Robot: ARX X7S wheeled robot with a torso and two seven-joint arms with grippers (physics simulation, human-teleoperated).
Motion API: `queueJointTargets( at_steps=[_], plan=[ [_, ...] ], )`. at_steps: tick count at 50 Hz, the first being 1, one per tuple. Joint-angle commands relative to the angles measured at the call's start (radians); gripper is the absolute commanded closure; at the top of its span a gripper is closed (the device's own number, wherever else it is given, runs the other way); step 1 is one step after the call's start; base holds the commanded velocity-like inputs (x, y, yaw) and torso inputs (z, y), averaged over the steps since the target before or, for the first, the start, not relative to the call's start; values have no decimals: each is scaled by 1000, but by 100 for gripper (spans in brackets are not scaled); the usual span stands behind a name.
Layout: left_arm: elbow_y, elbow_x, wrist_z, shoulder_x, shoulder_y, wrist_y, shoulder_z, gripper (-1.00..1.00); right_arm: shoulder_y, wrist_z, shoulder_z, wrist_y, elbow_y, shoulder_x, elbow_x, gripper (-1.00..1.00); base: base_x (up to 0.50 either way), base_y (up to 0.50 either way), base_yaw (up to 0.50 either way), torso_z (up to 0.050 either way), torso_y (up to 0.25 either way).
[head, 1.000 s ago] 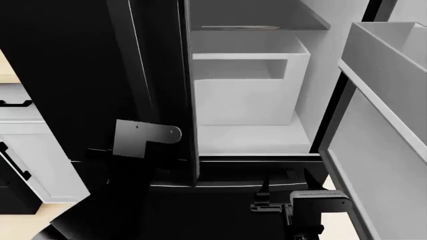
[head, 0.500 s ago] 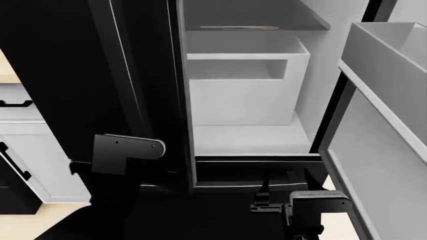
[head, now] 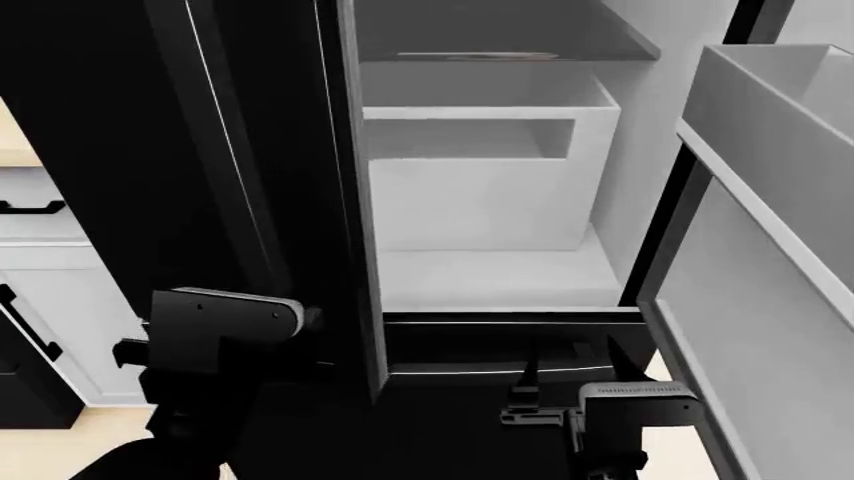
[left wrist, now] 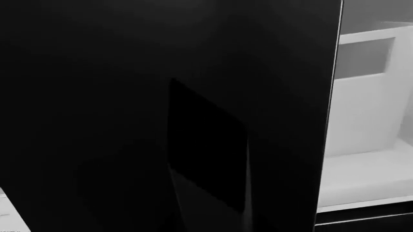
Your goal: Open the fridge doors
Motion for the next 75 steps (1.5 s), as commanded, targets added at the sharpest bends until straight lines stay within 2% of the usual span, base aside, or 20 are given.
queueJointTargets(
  at_steps=[1, 14, 15, 30, 34, 40, 42, 45, 48, 52, 56, 62, 66, 68, 75],
  plan=[
    [34, -54, 56, -43, 95, 2, -71, 100, 4, 4, -7, 8, -6, 3, 2, -100, 0, 0, 0, 0, 0],
    [57, -92, 59, -54, 95, -3, -111, 100, 4, 11, -15, 9, -7, 9, 4, -100, -1, 0, 1, -1, 0],
    [61, -93, 57, -57, 96, -5, -111, -100, 4, 12, -16, 8, -7, 9, 5, -100, 0, 0, 0, 0, 0],
    [72, -131, 60, -73, 98, -19, -138, -100, 8, 16, -24, 5, 0, 14, 10, -100, 0, 0, 0, 0, 0],
    [113, -186, 45, -78, 107, -57, -188, -100, 7, 18, -25, 5, -1, 16, 12, -100, 0, 0, 0, 0, 0],
    [233, -292, 3, -102, 190, -110, -282, -100, 6, 21, -27, 5, -3, 18, 15, -100, 0, 0, 0, 0, 0],
    [241, -298, 0, -111, 216, -105, -281, -100, 6, 22, -27, 7, -4, 19, 15, -100, 0, 0, 0, 0, 0],
    [255, -324, -56, -182, 265, -29, -235, -100, 1, 26, -29, 10, -14, 21, 12, -100, 0, 0, 0, 0, 0],
    [256, -463, -187, -340, 285, 137, -157, -100, 12, 28, -34, 16, -8, 18, 10, -100, 0, 0, 0, 0, 0],
    [254, -534, -255, -415, 272, 213, -131, -100, 6, 30, -34, 14, -13, 22, 13, -100, 0, 0, 0, 0, 0],
    [256, -601, -354, -518, 180, 339, 31, -100, 9, 31, -37, 15, -9, 22, 13, -100, 0, 0, 0, 0, 0],
    [255, -623, -411, -521, 64, 368, 194, -100, 9, 32, -39, 11, -6, 24, 17, -100, 0, 0, 0, 0, 0],
    [256, -608, -441, -553, -34, 429, 400, -100, 6, 32, -39, 6, -5, 27, 22, -100, 0, 0, 0, 0, 0],
    [255, -597, -465, -557, -68, 441, 467, -100, 5, 33, -39, 6, -7, 29, 22, -100, 0, 0, 0, 0, 0],
    [229, -609, -468, -473, -137, 399, 535, -100, 0, 35, -42, 4, -11, 33, 24, -100, 0, 0, 0, 0, 0]
  ],
)
